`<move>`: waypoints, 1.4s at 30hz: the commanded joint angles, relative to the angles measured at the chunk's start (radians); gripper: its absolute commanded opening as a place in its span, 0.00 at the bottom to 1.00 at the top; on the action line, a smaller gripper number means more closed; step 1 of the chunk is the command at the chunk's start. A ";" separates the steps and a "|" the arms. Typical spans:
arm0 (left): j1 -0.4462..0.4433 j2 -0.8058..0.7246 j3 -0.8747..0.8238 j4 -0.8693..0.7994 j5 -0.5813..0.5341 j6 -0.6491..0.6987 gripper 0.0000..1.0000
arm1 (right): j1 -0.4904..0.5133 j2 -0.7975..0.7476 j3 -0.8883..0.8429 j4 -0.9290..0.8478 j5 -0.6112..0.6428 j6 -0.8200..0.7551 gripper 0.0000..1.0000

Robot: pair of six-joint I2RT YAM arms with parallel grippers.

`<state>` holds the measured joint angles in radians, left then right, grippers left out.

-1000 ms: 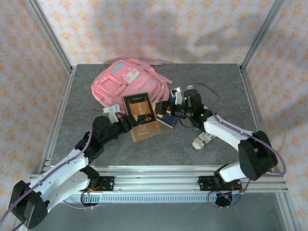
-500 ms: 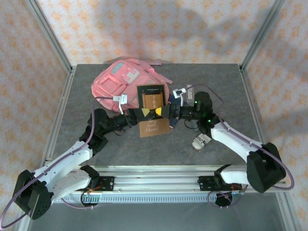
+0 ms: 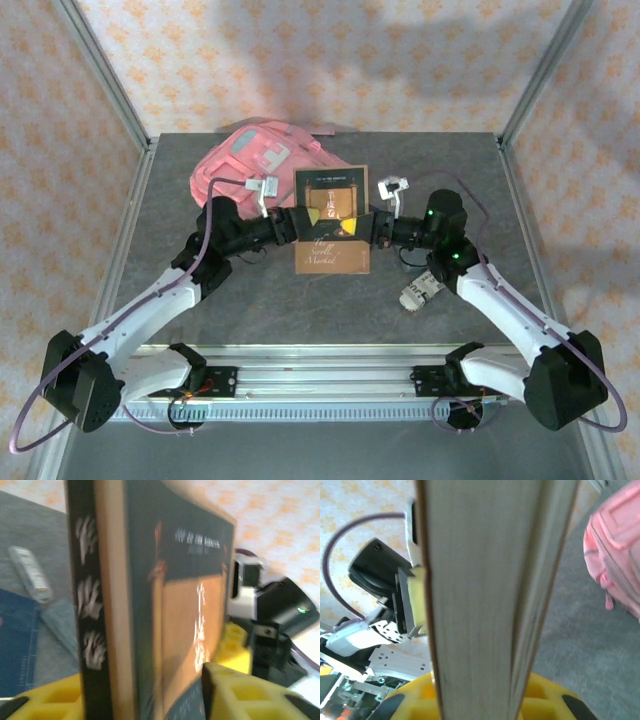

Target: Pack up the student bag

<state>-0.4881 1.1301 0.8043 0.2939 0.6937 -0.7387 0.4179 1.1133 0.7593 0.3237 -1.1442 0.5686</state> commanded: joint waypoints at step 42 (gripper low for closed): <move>-0.034 1.133 0.994 -0.843 -1.023 0.622 0.71 | -0.312 -0.061 -0.060 -0.174 0.298 -0.058 0.00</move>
<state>-0.5312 2.2765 1.8599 -0.5220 -0.3244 -0.1318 0.1139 1.0653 0.6907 0.0456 -0.8139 0.5049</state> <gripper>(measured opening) 0.708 0.161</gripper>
